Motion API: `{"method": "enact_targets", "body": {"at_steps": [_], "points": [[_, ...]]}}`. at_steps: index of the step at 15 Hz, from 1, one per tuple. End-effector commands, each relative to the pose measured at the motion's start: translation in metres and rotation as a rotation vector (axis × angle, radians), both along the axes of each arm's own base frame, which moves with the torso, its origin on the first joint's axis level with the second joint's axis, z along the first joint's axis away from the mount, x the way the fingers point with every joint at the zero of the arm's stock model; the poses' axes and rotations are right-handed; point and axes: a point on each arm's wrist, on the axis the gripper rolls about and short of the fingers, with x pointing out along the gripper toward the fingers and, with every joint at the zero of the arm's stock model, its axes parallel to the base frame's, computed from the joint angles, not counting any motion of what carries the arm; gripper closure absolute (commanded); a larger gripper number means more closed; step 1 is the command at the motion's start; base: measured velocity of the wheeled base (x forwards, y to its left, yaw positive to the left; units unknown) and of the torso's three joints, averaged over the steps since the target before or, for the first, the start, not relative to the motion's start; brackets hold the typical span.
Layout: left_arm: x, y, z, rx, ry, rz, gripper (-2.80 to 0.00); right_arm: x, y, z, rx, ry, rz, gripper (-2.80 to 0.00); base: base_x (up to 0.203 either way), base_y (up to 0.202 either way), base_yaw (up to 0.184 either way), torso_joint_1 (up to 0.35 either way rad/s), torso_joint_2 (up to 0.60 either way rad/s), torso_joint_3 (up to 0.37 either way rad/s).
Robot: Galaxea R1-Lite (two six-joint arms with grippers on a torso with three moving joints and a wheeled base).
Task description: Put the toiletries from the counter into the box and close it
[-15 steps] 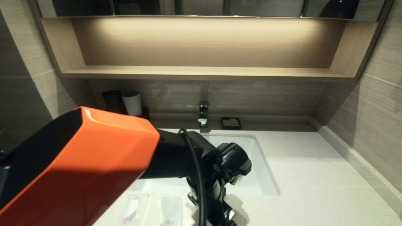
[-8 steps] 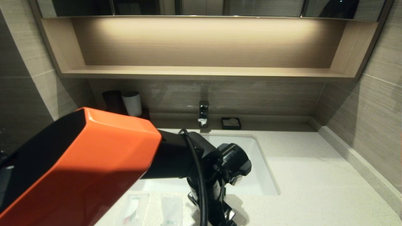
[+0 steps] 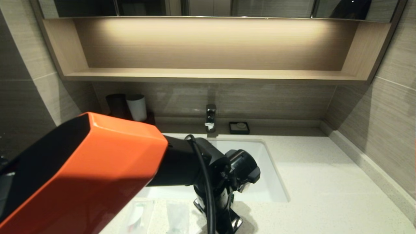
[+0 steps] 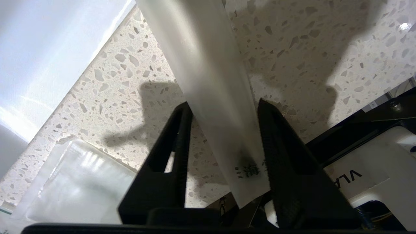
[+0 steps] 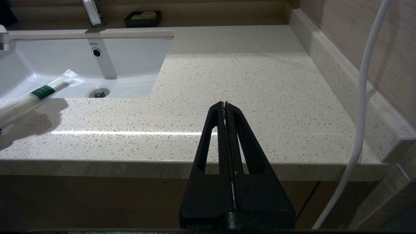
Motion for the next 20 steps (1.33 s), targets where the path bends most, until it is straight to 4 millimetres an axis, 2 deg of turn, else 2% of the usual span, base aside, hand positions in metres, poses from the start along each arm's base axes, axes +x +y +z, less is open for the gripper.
{"method": "enact_targets", "body": {"at_steps": [1,10,14,17,20], "points": [[0.000,0.000,0.000,0.003,0.002,0.001,0.00,0.000,0.000,0.000,0.000,0.000,0.000,0.00,0.000,0.000,0.000,0.000,0.00,0.000],[0.001,0.001,0.015,-0.046,-0.024,0.031,0.00,0.000,0.000,0.000,0.000,0.000,0.000,0.00,0.000,0.000,0.000,0.000,0.00,0.000],[0.015,0.012,0.041,-0.112,-0.064,0.114,0.00,0.000,0.000,0.000,0.000,0.001,0.000,0.00,0.000,0.000,0.000,0.000,0.00,0.000],[0.035,0.045,0.070,-0.143,-0.098,0.221,0.00,0.000,0.000,0.000,0.000,0.000,0.000,0.00,0.000,0.000,0.000,0.000,0.00,0.000],[0.050,0.094,0.109,-0.154,-0.124,0.348,0.00,0.000,0.000,0.000,0.000,0.002,0.000,0.00,0.000,0.000,0.000,0.000,0.00,0.000]]}}
